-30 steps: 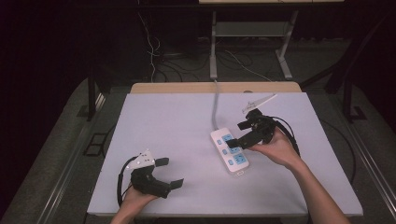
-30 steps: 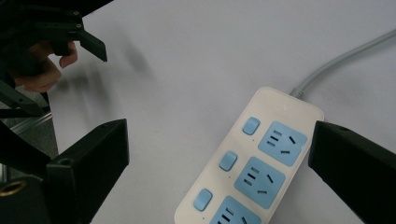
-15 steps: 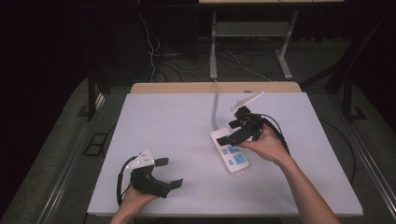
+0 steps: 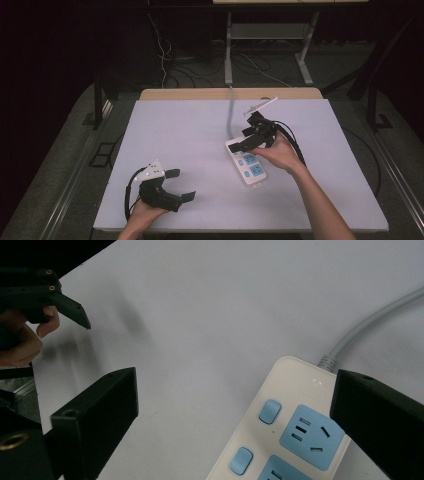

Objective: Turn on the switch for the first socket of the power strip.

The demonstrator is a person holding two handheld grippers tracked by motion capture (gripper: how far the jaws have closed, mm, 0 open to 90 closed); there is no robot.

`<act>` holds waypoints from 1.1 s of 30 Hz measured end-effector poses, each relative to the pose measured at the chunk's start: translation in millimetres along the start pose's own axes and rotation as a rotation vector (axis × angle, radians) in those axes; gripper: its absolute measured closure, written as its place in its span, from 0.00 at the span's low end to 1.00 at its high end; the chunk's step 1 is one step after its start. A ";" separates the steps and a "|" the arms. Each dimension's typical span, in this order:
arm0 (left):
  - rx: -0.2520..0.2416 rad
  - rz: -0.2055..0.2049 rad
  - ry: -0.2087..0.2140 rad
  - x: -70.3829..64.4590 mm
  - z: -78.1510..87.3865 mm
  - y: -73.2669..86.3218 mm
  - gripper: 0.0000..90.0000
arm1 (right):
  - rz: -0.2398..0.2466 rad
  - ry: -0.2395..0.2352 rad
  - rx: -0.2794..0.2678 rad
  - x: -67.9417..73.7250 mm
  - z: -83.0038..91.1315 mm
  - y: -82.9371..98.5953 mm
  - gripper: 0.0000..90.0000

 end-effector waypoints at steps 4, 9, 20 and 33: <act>0.001 0.001 0.001 -0.2 -0.3 0.2 0.00 | -0.014 -0.006 -0.014 -5.1 -1.6 -1.0 0.15; -0.002 0.002 0.001 -0.6 -0.1 0.1 0.00 | -0.022 0.006 -0.014 -11.3 -4.8 -0.9 0.27; -0.004 0.001 -0.001 -0.1 0.6 0.0 0.00 | -0.035 0.025 0.037 -20.2 -15.7 5.0 0.62; -0.011 0.005 -0.004 1.9 2.3 -0.3 0.00 | -0.071 -0.059 0.094 -29.4 -35.0 17.1 0.99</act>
Point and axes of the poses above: each handheld gripper's, and its own axes: z roughly backward along the jaws, y roughly out of its underside, x roughly to its left, the point moved 7 cm from there along -z, roughly forward along the jaws, and after that the axes turned 4 degrees about -z, right-handed, at the moved point
